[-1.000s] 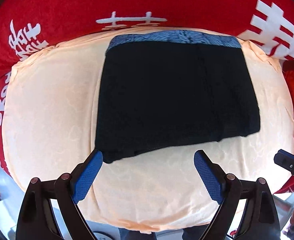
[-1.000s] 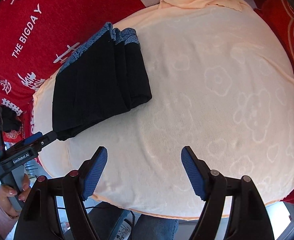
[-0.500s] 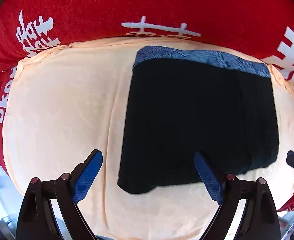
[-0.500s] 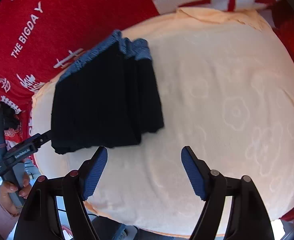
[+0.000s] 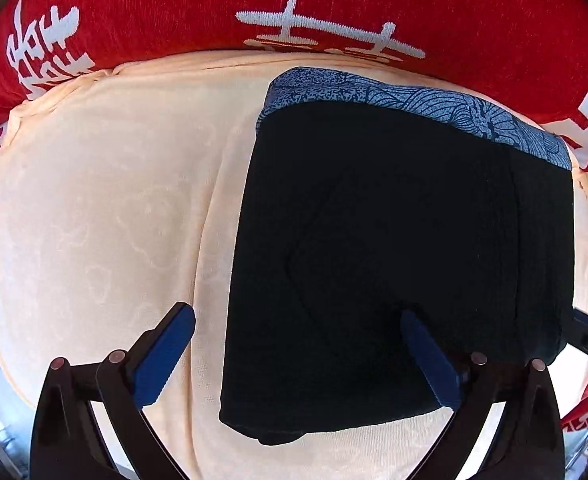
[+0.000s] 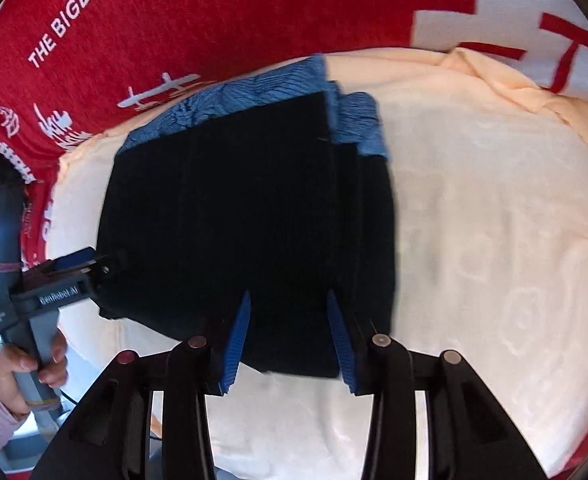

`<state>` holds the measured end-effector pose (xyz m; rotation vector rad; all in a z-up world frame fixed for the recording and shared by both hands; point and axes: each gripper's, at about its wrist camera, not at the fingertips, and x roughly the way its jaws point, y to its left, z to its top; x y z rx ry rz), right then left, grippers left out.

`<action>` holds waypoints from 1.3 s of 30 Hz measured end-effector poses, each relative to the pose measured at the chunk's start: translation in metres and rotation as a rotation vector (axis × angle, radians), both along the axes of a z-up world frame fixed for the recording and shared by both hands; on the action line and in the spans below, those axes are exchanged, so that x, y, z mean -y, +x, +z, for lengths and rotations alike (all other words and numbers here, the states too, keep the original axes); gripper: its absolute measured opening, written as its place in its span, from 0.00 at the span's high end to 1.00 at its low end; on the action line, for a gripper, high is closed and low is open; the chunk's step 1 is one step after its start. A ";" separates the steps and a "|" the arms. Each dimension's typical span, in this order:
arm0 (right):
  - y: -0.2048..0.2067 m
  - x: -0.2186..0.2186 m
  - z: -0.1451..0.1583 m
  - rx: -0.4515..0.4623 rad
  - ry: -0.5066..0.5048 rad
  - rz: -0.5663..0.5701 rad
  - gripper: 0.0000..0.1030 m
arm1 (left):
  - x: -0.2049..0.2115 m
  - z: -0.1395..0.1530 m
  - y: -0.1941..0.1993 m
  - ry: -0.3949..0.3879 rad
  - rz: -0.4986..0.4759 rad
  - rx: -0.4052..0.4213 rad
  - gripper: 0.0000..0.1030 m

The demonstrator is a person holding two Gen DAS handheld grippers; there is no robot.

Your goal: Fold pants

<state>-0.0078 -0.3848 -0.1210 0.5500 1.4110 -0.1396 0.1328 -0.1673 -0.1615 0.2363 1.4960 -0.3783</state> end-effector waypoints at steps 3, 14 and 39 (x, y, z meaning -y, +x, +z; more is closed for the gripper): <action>-0.016 0.009 0.001 -0.004 0.081 -0.059 0.42 | 0.001 0.000 0.002 -0.001 0.008 -0.015 0.00; -0.035 0.026 0.001 -0.034 0.106 -0.107 0.33 | 0.003 -0.003 0.013 -0.014 -0.006 -0.037 0.00; -0.027 0.061 -0.013 0.017 0.217 -0.067 0.24 | -0.054 -0.003 0.088 -0.233 -0.010 -0.195 0.00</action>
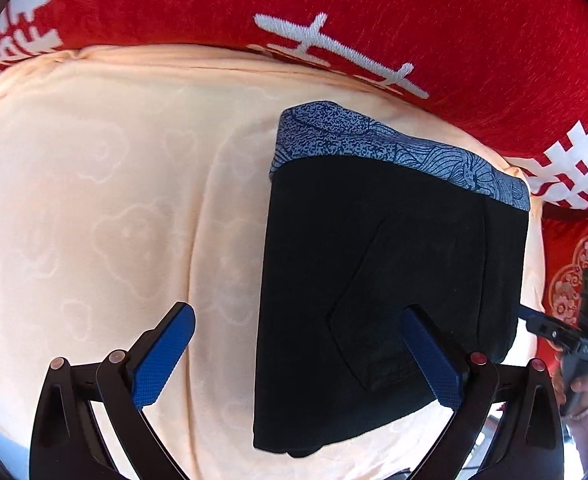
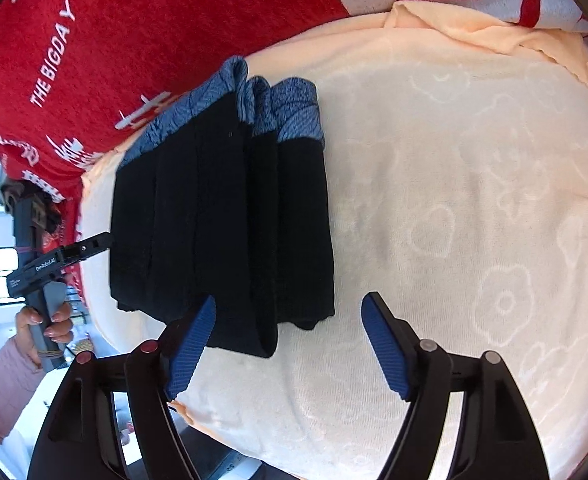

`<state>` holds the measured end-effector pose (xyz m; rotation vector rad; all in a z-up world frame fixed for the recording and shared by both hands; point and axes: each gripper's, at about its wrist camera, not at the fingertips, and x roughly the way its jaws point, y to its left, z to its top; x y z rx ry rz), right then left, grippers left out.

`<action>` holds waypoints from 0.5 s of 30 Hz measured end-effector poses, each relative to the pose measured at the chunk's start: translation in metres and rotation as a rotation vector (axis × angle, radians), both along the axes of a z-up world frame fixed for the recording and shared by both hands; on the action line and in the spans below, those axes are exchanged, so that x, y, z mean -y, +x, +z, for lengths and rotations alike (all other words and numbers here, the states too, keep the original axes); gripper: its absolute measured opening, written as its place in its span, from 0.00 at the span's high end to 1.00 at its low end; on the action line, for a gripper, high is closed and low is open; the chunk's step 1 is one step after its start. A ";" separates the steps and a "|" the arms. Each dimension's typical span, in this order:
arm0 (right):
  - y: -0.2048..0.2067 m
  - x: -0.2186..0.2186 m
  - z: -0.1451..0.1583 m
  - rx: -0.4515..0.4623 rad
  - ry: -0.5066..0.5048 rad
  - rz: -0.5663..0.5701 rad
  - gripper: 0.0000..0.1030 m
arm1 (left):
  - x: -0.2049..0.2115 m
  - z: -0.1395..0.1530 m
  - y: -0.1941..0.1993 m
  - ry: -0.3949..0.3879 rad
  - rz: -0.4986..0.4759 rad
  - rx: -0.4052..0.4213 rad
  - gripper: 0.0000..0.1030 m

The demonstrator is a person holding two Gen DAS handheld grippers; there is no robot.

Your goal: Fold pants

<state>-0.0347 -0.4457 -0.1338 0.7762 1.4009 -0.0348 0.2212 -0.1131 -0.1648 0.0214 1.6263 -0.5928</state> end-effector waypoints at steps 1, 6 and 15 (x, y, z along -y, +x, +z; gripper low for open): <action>0.001 0.003 -0.002 0.007 0.016 -0.002 0.24 | 0.000 -0.004 0.003 -0.002 -0.009 -0.009 0.00; 0.009 0.015 -0.016 0.022 0.092 0.001 0.24 | -0.005 -0.017 0.013 -0.046 -0.008 -0.046 0.00; 0.023 0.032 -0.049 0.062 0.252 -0.013 0.23 | -0.006 -0.043 0.022 -0.189 -0.022 -0.134 0.00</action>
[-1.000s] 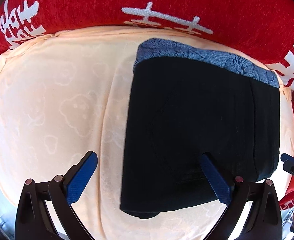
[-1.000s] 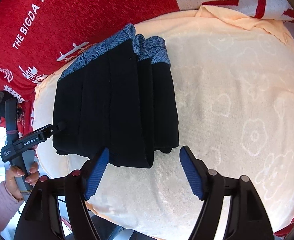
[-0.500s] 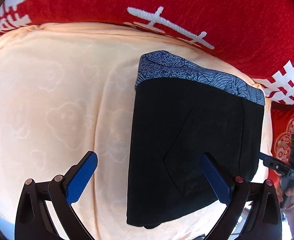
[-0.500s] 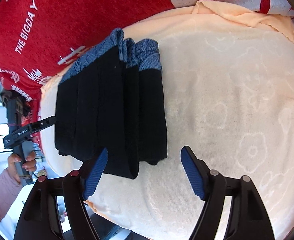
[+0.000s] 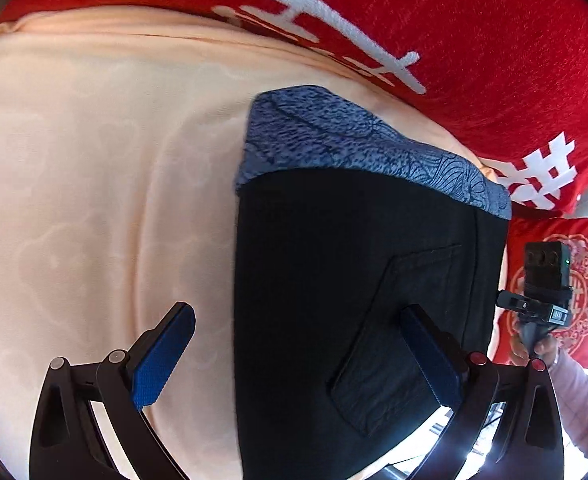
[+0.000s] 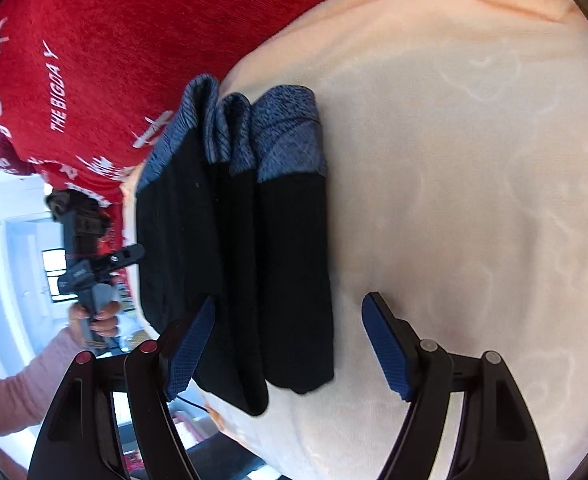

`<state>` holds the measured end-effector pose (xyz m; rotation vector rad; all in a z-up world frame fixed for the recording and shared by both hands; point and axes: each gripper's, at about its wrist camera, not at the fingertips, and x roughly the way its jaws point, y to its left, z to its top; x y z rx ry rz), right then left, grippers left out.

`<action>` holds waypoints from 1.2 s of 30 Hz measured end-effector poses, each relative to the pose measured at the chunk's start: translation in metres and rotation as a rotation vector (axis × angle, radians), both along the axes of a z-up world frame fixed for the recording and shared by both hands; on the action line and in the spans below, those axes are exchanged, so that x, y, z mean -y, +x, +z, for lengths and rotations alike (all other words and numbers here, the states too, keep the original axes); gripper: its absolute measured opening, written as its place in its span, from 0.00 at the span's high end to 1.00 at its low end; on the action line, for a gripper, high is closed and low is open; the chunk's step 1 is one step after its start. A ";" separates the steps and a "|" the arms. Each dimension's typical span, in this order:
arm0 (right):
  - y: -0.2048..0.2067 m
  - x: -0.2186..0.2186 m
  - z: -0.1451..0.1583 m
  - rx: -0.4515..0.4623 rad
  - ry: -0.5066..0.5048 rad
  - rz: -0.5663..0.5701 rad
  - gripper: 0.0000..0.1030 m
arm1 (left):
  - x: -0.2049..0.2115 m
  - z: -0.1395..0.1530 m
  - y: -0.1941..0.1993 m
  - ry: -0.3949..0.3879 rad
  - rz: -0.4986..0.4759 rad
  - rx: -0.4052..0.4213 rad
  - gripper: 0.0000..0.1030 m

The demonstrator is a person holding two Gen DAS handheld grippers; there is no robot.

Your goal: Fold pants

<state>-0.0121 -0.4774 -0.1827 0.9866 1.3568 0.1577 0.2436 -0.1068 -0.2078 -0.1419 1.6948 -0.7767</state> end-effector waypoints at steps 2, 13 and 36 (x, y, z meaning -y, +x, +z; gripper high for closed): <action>0.004 0.000 -0.003 0.030 0.040 0.001 0.23 | 0.005 -0.002 0.000 -0.022 -0.014 0.005 0.00; 0.032 -0.015 -0.014 0.043 0.104 0.013 0.25 | 0.019 0.001 -0.013 -0.004 0.003 0.049 0.05; -0.042 -0.076 0.062 0.082 0.243 -0.086 0.61 | -0.025 0.078 -0.126 0.128 0.037 0.164 0.32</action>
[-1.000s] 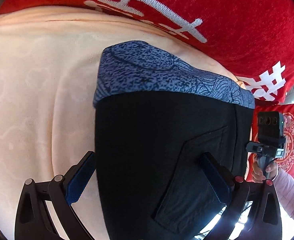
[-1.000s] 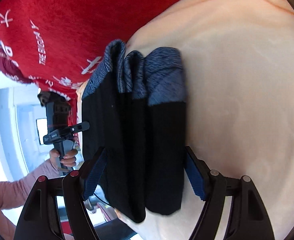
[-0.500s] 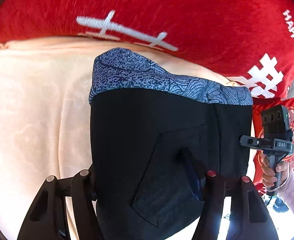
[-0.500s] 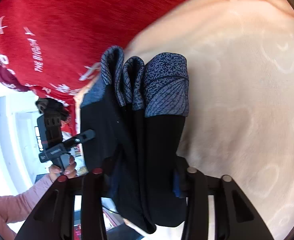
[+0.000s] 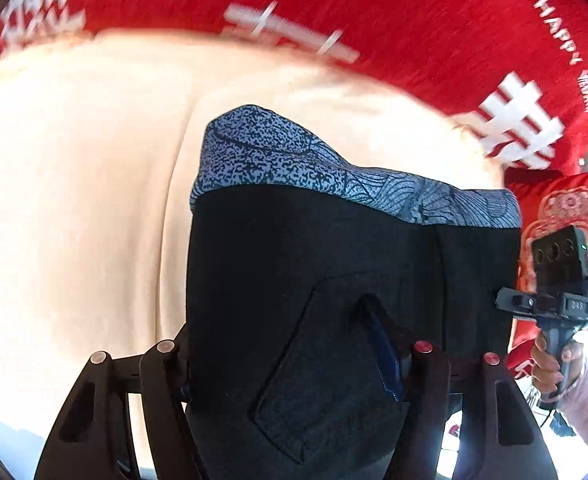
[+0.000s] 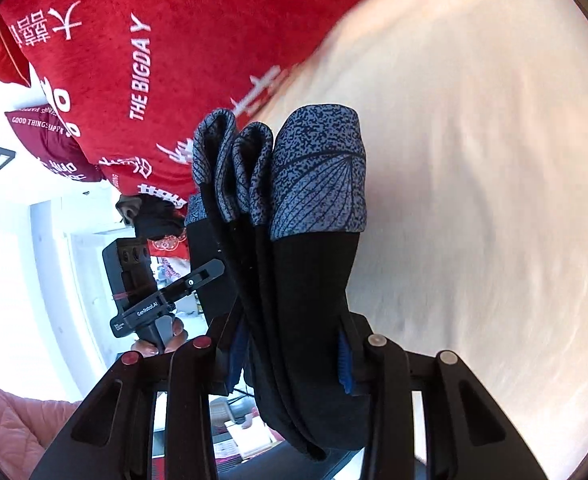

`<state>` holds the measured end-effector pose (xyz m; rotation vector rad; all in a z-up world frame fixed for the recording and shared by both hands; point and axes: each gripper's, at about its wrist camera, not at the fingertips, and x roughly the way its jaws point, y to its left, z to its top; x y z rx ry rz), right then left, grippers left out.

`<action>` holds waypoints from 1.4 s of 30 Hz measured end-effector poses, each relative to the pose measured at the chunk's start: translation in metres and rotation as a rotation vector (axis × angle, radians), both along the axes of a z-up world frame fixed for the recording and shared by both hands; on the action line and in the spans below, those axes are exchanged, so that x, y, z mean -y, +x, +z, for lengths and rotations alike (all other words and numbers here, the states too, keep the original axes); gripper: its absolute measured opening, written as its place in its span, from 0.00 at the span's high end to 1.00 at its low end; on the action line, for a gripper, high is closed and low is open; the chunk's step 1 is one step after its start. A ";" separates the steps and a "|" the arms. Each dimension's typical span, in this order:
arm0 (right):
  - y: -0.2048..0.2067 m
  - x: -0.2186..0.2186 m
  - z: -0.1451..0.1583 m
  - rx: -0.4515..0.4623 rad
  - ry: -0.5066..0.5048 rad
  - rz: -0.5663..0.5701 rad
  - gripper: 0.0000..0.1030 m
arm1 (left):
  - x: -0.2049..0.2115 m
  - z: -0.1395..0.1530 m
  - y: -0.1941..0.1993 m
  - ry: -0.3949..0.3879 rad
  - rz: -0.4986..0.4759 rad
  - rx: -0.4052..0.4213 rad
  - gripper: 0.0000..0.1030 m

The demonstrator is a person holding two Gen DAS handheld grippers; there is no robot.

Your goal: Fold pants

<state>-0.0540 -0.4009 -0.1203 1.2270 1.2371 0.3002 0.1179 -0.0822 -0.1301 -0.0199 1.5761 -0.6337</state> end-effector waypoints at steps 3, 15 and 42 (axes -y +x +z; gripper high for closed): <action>-0.011 -0.017 -0.015 -0.042 -0.017 0.012 0.61 | -0.013 -0.030 -0.008 0.099 0.020 0.001 0.14; -0.037 -0.016 0.019 -0.279 -0.527 0.003 0.63 | -0.032 0.035 -0.020 0.103 0.008 0.175 0.05; -0.053 -0.076 0.047 -0.302 -0.713 0.035 0.56 | -0.002 0.042 -0.100 0.292 -0.151 0.241 0.01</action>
